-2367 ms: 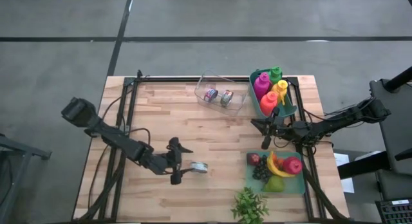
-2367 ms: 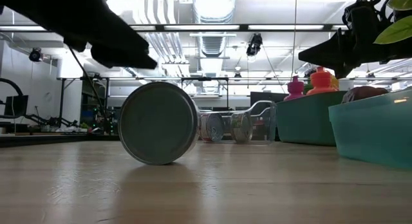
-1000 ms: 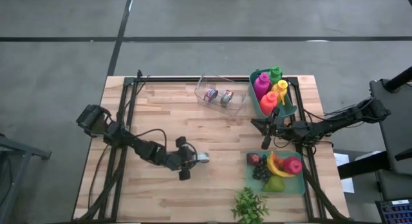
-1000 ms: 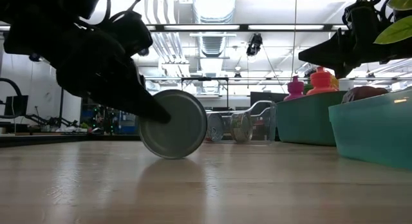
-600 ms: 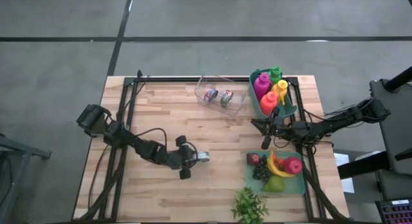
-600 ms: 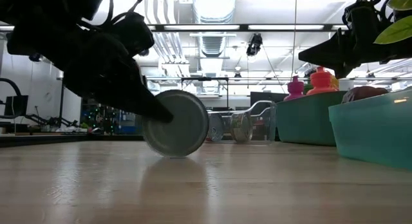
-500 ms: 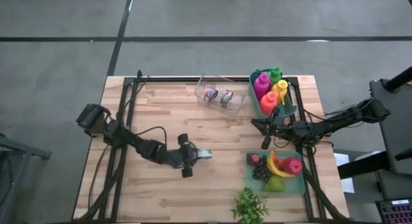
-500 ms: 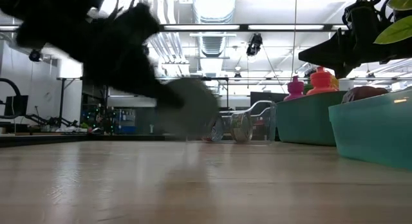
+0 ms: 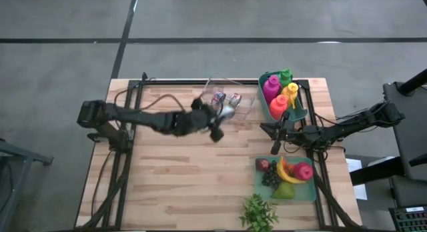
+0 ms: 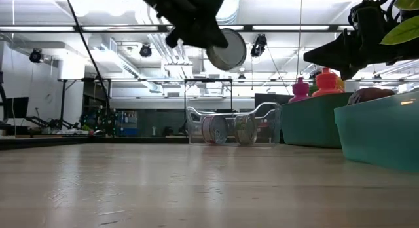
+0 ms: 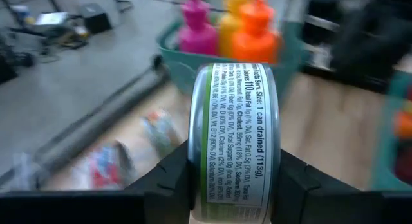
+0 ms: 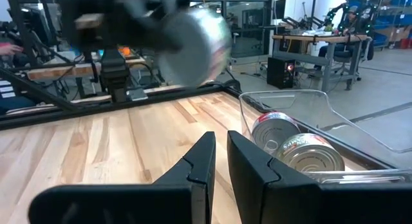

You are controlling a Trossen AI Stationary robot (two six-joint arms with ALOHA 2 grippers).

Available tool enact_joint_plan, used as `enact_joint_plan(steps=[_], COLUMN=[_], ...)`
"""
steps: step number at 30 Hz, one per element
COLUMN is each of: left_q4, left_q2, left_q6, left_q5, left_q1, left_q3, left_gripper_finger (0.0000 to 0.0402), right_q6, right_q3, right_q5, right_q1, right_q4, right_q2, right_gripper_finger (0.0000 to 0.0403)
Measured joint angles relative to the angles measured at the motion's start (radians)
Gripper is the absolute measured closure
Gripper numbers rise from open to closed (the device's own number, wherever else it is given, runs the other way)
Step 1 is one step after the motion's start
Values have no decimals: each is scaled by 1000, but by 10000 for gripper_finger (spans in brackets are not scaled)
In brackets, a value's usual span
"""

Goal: Pick & Place Food Item
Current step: Put the green tuna can into the transparent bin

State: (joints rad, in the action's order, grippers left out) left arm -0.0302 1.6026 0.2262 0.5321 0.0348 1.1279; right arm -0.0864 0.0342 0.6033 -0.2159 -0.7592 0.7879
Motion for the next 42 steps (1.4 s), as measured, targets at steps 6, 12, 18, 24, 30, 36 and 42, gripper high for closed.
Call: enact_joint_plan(steps=[6, 12, 18, 24, 30, 36, 42], left_q4=[-119, -150, -151, -143, -165, -209, -202], left_q2=[4, 50, 129, 234, 322, 350, 389], left_q6=[-12, -16, 65, 140, 163, 269, 284], left_q5=[-35, -70, -75, -106, -133, -155, -176], left_q1=[-139, -213, -257, -294, -327, -345, -347], left_q3=[163, 225, 241, 272, 321, 344, 344], left_gripper_finger=[264, 264, 264, 264, 264, 264, 264], right_q6=[0, 0, 0, 0, 0, 0, 0], right_q3=[0, 0, 0, 0, 0, 0, 0], right_q5=[0, 0, 0, 0, 0, 0, 0], right_q1=[0, 0, 0, 0, 0, 0, 0], right_q4=[0, 0, 0, 1, -1, 0, 0], right_q2=[0, 0, 0, 0, -1, 0, 0], right_gripper_finger=[365, 365, 365, 365, 365, 365, 365])
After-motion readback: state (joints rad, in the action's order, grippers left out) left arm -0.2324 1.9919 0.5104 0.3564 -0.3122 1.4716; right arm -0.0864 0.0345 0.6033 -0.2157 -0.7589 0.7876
